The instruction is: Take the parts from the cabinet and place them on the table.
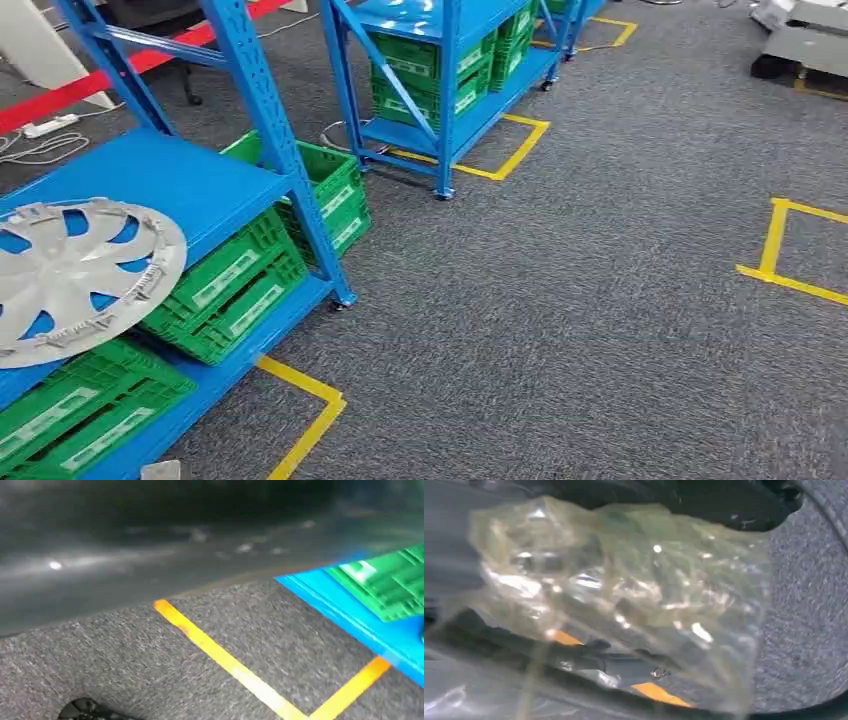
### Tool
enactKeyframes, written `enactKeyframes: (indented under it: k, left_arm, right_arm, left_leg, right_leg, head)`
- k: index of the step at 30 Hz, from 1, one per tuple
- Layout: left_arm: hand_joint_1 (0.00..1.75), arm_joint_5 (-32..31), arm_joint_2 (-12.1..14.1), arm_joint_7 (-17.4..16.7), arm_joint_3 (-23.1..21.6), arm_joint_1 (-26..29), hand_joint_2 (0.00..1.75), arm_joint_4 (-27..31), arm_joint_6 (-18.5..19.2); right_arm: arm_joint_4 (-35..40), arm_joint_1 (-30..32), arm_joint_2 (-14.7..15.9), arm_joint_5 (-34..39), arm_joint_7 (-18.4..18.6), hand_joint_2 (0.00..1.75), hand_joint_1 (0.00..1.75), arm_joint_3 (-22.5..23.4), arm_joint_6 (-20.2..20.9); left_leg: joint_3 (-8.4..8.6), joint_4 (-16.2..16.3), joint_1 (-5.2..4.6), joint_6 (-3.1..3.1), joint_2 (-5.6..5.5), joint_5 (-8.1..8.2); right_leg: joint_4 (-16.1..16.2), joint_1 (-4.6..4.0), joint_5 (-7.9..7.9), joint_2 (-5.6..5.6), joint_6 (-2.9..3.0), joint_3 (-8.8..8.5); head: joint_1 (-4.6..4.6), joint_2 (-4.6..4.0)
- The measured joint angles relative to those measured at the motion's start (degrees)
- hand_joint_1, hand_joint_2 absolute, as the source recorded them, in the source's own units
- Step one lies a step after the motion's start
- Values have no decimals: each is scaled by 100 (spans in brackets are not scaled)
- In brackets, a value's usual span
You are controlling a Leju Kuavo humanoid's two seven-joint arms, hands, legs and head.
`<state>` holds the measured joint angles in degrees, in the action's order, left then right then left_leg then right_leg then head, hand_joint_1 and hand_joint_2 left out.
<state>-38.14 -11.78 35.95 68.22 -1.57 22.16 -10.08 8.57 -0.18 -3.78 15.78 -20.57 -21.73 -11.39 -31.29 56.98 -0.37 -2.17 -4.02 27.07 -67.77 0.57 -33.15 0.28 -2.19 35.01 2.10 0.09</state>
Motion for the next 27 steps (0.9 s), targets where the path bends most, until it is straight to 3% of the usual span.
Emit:
enactKeyframes:
  k: [1, 2, 3, 6, 7, 8, 9, 10, 11, 12, 13, 14, 16, 17, 18, 22, 23, 24, 25, 27]
  left_arm:
    - [0, 0, -2, 0, 0, -4, 0, 0, -2]
    - [0, 0, -2, 0, 0, -4, 0, 0, -4]
    - [0, -9, 4, 0, 0, -22, 0, 0, -22]
    - [0, -33, 4, 0, 0, 1, 0, -2, -91]
    - [0, -33, 20, 0, 2, 2, 0, -2, -109]
    - [0, -46, 15, 0, 2, 3, 0, -2, -114]
    - [0, -48, 15, 0, 2, -7, 0, -2, -118]
    - [0, -48, 15, 0, 2, -32, 0, -2, -118]
    - [0, -50, 13, 0, 2, -44, 0, -2, -124]
    - [0, -74, 9, 0, 2, -42, 0, -2, -131]
    - [0, -85, 5, 0, 2, -32, 0, -4, -140]
    - [0, -87, 4, 0, 2, -16, 0, -4, -151]
    - [0, -90, 9, 0, 7, -7, 0, -4, -173]
    - [0, -92, 13, 0, 7, -10, 0, -2, -173]
    - [0, -92, 18, 0, 7, -32, 0, -4, -173]
    - [0, -98, 17, 0, 7, -17, 0, -4, -175]
    - [0, -98, 7, 0, 5, -5, 0, -4, -175]
    - [0, -98, 20, 0, 7, -17, 0, -4, -175]
    - [0, -92, 20, 0, 11, -37, 0, -4, -179]
    - [0, -107, 9, 0, 9, -44, 0, -4, -179]
  right_arm:
    - [0, 0, 0, 0, 0, 0, 0, -2, 0]
    - [-2, 1, 0, 0, 2, 0, 0, -7, -2]
    - [-4, 5, 0, 0, 7, 0, 0, -17, 0]
    - [-4, 3, 0, 0, 20, 0, 0, -26, -4]
    - [-4, 8, 0, 4, 20, 0, 0, -26, -7]
    - [-4, 2, 0, 9, 20, 0, 0, -24, -22]
    - [-4, 1, 0, 13, 15, 0, 0, -26, -20]
    - [-4, 14, 0, 13, 15, 0, 0, -26, -13]
    - [-4, 32, 0, 13, 17, 0, 0, -26, 0]
    - [-7, 35, 0, 13, 17, 0, 0, -28, 0]
    - [-4, 33, 0, 15, 15, 0, 0, -28, 2]
    - [-4, 24, 0, 15, 15, 0, 0, -28, 2]
    - [-4, 13, 0, 15, 15, 0, 0, -28, 2]
    - [-4, 12, 0, 15, 13, 0, 0, -28, 2]
    - [-4, 17, -2, 15, 13, 0, 0, -28, 4]
    - [0, -33, 0, 15, 13, 0, 0, -31, 4]
    - [0, -39, 0, 13, 13, 0, 0, -31, 4]
    - [0, -37, 0, 13, 7, 0, 0, -33, 2]
    - [0, -36, 0, 13, 5, 0, 0, -33, 4]
    - [0, -18, 0, 15, 7, 0, 0, -33, 2]
  left_leg:
    - [21, 2, 7, 22, -75, 12]
    - [14, 10, 11, 54, -132, 21]
    - [-31, 56, -13, 102, -205, 28]
    - [-99, 39, 42, 211, -413, -35]
    - [-119, 59, 39, 236, -443, -12]
    - [-155, 156, 16, 261, -70, 80]
    - [-287, 448, 13, 295, 194, 282]
    - [-508, 906, 23, 321, 298, 529]
    - [-748, 1417, 31, 335, 332, 754]
    - [-926, 1793, 39, 348, 340, 874]
    - [-978, 1908, 47, 350, 347, 849]
    - [-891, 1755, 49, 346, 356, 686]
    - [-388, 801, 37, 291, 461, 152]
    - [-115, 288, 1, 227, 725, -48]
    - [-28, 131, -76, 197, 985, 59]
    - [-57, 29, -78, 78, 703, 43]
    - [0, -23, -33, 40, 642, 7]
    - [2, -33, -8, 5, 587, -5]
    - [-13, -33, 0, -7, 504, -12]
    - [-21, -29, -1, -16, 335, -11]
  right_leg:
    - [556, 22, 294, 112, -4, -248]
    - [926, 69, 347, 469, -16, -421]
    - [1044, 83, 295, 600, -9, -456]
    - [998, 33, 307, 401, 75, -488]
    - [1045, 70, 334, 308, 130, -497]
    - [1066, 64, 342, 226, 175, -517]
    - [1072, 50, 335, 145, 217, -521]
    - [1071, 36, 324, 43, 234, -520]
    - [1071, 24, 310, -73, 249, -524]
    - [1070, 15, 300, -170, 260, -523]
    - [1069, 9, 293, -251, 260, -529]
    - [1069, 3, 280, -326, 256, -543]
    - [1069, -12, 244, -471, 245, -611]
    - [1072, -21, 219, -531, 230, -646]
    - [1061, -62, 185, -590, 187, -610]
    - [1092, -74, 138, -879, 78, -740]
    - [1021, -53, 57, -685, 45, -702]
    - [791, -43, -96, -361, 30, -591]
    - [346, -26, -309, -156, 11, -368]
    - [-637, -7, -664, -37, -17, 159]
  head:
    - [2, 0]
    - [-4, 0]
    - [0, 0]
    - [5, 0]
    - [0, 0]
    - [18, 0]
    - [77, 0]
    - [74, 0]
    - [79, 0]
    - [72, 0]
    - [79, 0]
    - [74, 0]
    - [76, 0]
    - [79, 0]
    - [74, 0]
    - [85, 0]
    - [79, 0]
    - [35, -2]
    - [16, 0]
    - [7, 0]
